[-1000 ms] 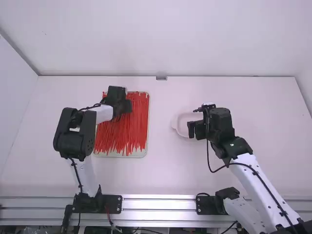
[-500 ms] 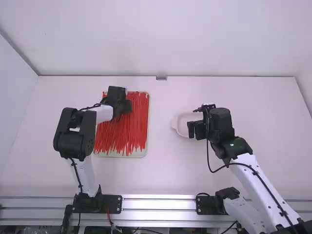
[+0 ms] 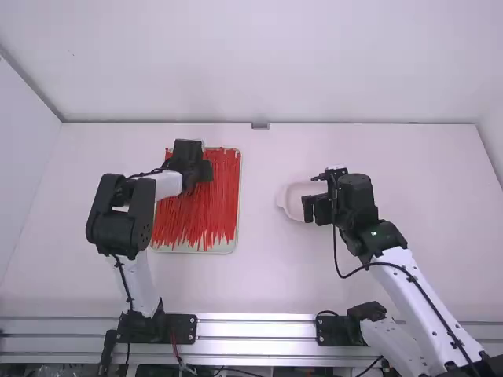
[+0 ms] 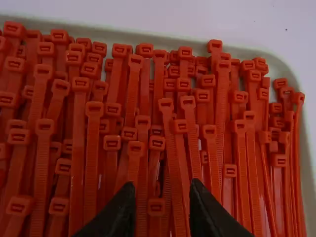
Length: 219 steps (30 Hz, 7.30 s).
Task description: Fasten the cable tie
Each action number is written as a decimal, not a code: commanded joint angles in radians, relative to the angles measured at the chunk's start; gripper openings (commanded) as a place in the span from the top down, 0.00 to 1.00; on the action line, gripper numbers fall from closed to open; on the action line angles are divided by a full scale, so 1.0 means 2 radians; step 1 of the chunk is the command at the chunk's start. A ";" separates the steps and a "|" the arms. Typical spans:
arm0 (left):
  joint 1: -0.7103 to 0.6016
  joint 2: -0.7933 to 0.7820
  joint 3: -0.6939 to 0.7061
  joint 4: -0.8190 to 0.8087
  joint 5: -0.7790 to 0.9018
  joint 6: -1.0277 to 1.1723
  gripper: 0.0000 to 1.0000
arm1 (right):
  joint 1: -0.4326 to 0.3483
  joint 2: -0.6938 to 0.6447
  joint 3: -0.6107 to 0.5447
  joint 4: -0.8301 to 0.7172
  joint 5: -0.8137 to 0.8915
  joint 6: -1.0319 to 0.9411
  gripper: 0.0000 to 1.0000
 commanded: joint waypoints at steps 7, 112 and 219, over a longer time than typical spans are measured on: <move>-0.002 0.006 -0.015 0.004 -0.002 -0.004 0.73 | 0.003 0.003 0.017 -0.004 -0.002 0.000 0.02; -0.018 0.027 0.031 -0.052 -0.053 0.005 0.87 | 0.003 0.003 0.017 -0.006 -0.002 0.000 0.02; -0.034 -0.001 0.006 -0.028 -0.094 -0.001 0.79 | 0.003 0.003 0.017 -0.008 -0.004 0.000 0.02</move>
